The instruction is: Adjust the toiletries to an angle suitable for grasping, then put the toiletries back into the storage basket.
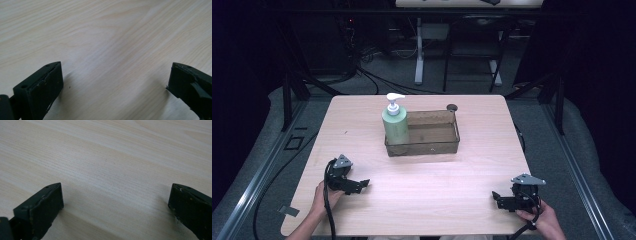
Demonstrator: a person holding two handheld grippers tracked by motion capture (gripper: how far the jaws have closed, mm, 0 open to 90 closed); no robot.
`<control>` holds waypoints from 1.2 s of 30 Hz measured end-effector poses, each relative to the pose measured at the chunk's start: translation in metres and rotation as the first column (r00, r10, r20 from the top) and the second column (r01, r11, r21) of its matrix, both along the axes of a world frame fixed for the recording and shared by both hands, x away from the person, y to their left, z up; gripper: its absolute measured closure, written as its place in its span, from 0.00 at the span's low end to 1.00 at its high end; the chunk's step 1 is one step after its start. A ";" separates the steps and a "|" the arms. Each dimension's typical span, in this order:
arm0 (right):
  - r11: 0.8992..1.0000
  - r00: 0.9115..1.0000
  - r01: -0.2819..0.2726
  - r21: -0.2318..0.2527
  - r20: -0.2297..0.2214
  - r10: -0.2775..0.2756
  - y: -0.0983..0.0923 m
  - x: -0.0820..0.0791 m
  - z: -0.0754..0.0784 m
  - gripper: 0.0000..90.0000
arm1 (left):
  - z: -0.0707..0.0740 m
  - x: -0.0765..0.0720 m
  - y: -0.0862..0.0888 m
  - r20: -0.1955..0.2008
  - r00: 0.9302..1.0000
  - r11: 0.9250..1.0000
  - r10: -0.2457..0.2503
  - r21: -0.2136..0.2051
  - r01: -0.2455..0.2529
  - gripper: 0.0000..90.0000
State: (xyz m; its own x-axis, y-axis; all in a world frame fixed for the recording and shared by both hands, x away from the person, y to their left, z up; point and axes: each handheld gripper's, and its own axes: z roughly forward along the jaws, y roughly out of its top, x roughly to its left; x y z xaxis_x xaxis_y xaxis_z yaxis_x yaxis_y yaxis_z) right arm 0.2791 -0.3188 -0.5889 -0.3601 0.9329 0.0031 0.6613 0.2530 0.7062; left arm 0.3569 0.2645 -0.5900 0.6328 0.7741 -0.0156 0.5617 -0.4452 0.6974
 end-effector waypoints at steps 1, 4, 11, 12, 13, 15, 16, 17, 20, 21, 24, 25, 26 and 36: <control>1.000 1.000 0.008 0.001 0.001 -0.008 0.001 0.000 0.000 0.00 | -0.001 0.000 0.001 0.008 1.000 1.000 -0.005 0.006 0.005 0.00; 1.000 1.000 0.013 0.004 0.003 -0.013 0.001 -0.001 0.000 0.00 | -0.002 0.000 0.006 0.022 0.999 1.000 -0.026 -0.004 0.026 0.00; 1.000 1.000 0.013 0.004 0.003 -0.013 0.001 -0.001 0.000 0.00 | -0.002 0.000 0.005 0.024 0.999 1.000 -0.025 -0.003 0.025 0.00; 1.000 1.000 0.013 0.004 0.003 -0.013 0.001 -0.001 0.000 0.00 | -0.002 0.000 0.005 0.024 0.999 1.000 -0.024 -0.003 0.024 0.00; 1.000 1.000 0.013 0.004 0.003 -0.013 0.001 -0.001 0.000 0.00 | -0.002 0.000 0.005 0.024 0.999 1.000 -0.025 -0.004 0.025 0.00; 1.000 1.000 0.013 0.004 0.003 -0.013 0.001 -0.001 0.000 0.00 | -0.002 0.000 0.005 0.024 0.999 1.000 -0.025 -0.004 0.025 0.00; 1.000 1.000 0.013 0.004 0.003 -0.013 0.001 -0.001 0.000 0.00 | -0.002 -0.001 0.005 0.023 0.999 1.000 -0.026 -0.003 0.026 0.00; 1.000 1.000 0.013 0.004 0.003 -0.013 0.001 -0.001 0.000 0.00 | -0.002 -0.001 0.004 0.023 0.999 1.000 -0.027 -0.004 0.027 0.00; 1.000 1.000 0.013 0.004 0.003 -0.013 0.001 -0.001 0.000 0.00 | -0.002 -0.002 0.004 0.022 0.999 1.000 -0.030 -0.005 0.030 0.00; 1.000 1.000 0.013 0.004 0.003 -0.013 0.001 -0.001 0.000 0.00 | -0.002 -0.002 0.004 0.022 0.999 1.000 -0.029 -0.005 0.029 0.00; 1.000 1.000 0.013 0.004 0.003 -0.013 0.001 -0.001 0.000 0.00 | -0.002 -0.002 0.004 0.023 0.999 0.999 -0.031 -0.004 0.032 0.00; 1.000 1.000 0.013 0.004 0.003 -0.013 0.001 -0.001 0.000 0.00 | -0.002 -0.002 0.004 0.023 0.999 0.999 -0.032 -0.004 0.032 0.00; 1.000 1.000 0.013 0.004 0.003 -0.013 0.001 -0.001 0.000 0.00 | -0.002 -0.002 0.004 0.021 0.999 0.999 -0.032 -0.002 0.032 0.00; 1.000 1.000 0.013 0.003 0.002 -0.013 0.001 -0.001 0.000 0.00 | 0.011 -0.005 0.005 0.054 0.998 0.999 -0.023 -0.028 0.025 0.00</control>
State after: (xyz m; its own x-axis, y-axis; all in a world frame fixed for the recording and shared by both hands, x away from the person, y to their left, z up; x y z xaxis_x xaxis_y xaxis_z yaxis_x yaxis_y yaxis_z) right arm 0.2784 -0.3179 -0.5892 -0.3479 0.9375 0.0053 0.6629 0.2420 0.7085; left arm 0.3522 0.2695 -0.5787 0.6519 0.7583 -0.0035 0.5128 -0.4374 0.7388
